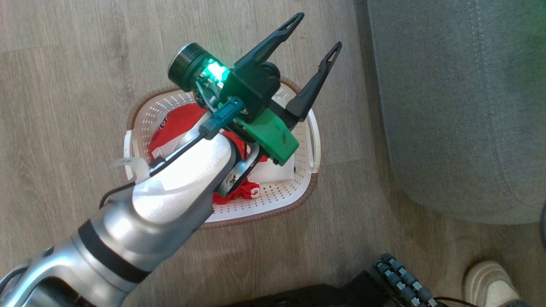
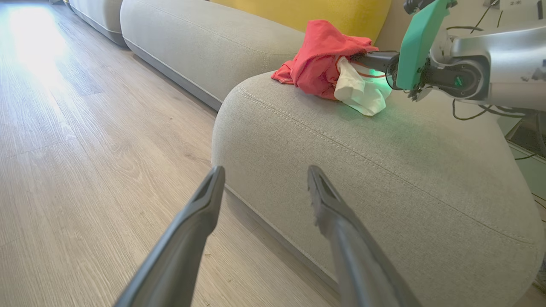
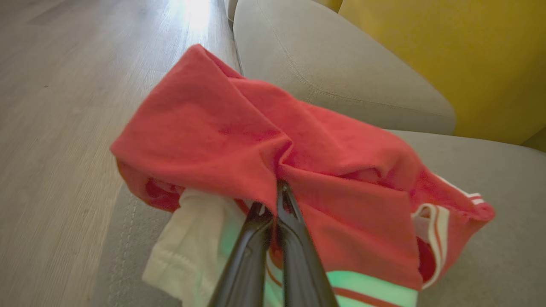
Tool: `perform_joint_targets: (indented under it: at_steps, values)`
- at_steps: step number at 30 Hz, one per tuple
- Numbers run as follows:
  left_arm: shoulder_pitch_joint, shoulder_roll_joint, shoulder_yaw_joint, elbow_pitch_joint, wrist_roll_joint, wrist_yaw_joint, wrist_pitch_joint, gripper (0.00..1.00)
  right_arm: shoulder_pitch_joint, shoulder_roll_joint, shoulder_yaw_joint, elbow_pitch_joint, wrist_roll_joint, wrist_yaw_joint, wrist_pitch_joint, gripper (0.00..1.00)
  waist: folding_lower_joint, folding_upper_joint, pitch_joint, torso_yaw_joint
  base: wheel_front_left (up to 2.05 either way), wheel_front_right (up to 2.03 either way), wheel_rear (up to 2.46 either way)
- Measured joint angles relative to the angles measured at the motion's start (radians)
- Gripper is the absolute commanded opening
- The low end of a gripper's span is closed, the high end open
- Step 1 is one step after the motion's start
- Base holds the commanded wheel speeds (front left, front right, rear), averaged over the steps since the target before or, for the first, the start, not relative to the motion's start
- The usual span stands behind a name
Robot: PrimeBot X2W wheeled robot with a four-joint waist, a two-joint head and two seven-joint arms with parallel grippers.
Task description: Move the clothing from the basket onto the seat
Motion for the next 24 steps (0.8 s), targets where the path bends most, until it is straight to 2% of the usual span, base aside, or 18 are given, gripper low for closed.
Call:
perform_joint_targets:
  at_steps: [2, 3, 4, 5, 10, 15, 20, 24]
  values:
    - [0.000, 0.005, 0.000, 0.000, 0.000, 0.005, 0.000, 1.00, 0.016, 0.022, -0.004, -0.001, -0.004, 0.000, 0.000, 0.00, -0.0001, 0.0000, 0.000, -0.002, 0.00, 0.00, 0.00]
    - [0.000, 0.006, 0.000, 0.000, 0.000, 0.008, 0.000, 1.00, 0.022, 0.030, -0.007, -0.001, -0.004, 0.000, 0.000, 0.20, -0.0002, 0.0000, -0.001, -0.003, 0.00, 0.00, 0.00]
    - [0.000, 0.007, 0.000, 0.000, 0.000, 0.008, 0.000, 1.00, 0.027, 0.033, -0.009, -0.001, -0.004, 0.000, 0.000, 0.56, -0.0002, 0.0000, -0.003, -0.005, 0.00, 0.00, 0.00]
    - [0.000, 0.009, 0.000, 0.000, 0.000, 0.008, 0.000, 1.00, 0.031, 0.036, -0.010, -0.002, -0.004, 0.000, 0.000, 1.00, -0.0001, 0.0000, -0.004, -0.006, 0.00, 0.00, 0.00]
    - [0.002, 0.014, 0.004, 0.003, -0.003, 0.011, -0.007, 1.00, 0.057, 0.040, 0.011, -0.028, 0.003, 0.000, 0.000, 1.00, -0.0002, 0.0000, -0.022, -0.013, 0.00, 0.00, 0.00]
    - [0.017, 0.017, 0.018, 0.008, -0.029, 0.026, -0.031, 1.00, 0.121, 0.038, 0.067, -0.113, 0.065, 0.000, 0.000, 1.00, -0.0002, 0.0000, -0.057, -0.013, 0.00, 0.00, 0.00]
    - [0.063, 0.021, 0.054, 0.017, -0.057, 0.043, -0.066, 1.00, 0.238, -0.005, 0.148, -0.219, 0.136, 0.000, 0.000, 1.00, -0.0002, 0.0001, -0.114, 0.001, 0.00, 0.00, 0.00]
    - [0.099, 0.026, 0.089, 0.035, -0.078, 0.053, -0.082, 1.00, 0.293, -0.016, 0.197, -0.285, 0.174, 0.000, 0.000, 1.00, -0.0002, 0.0001, -0.162, 0.016, 0.00, 0.00, 0.00]
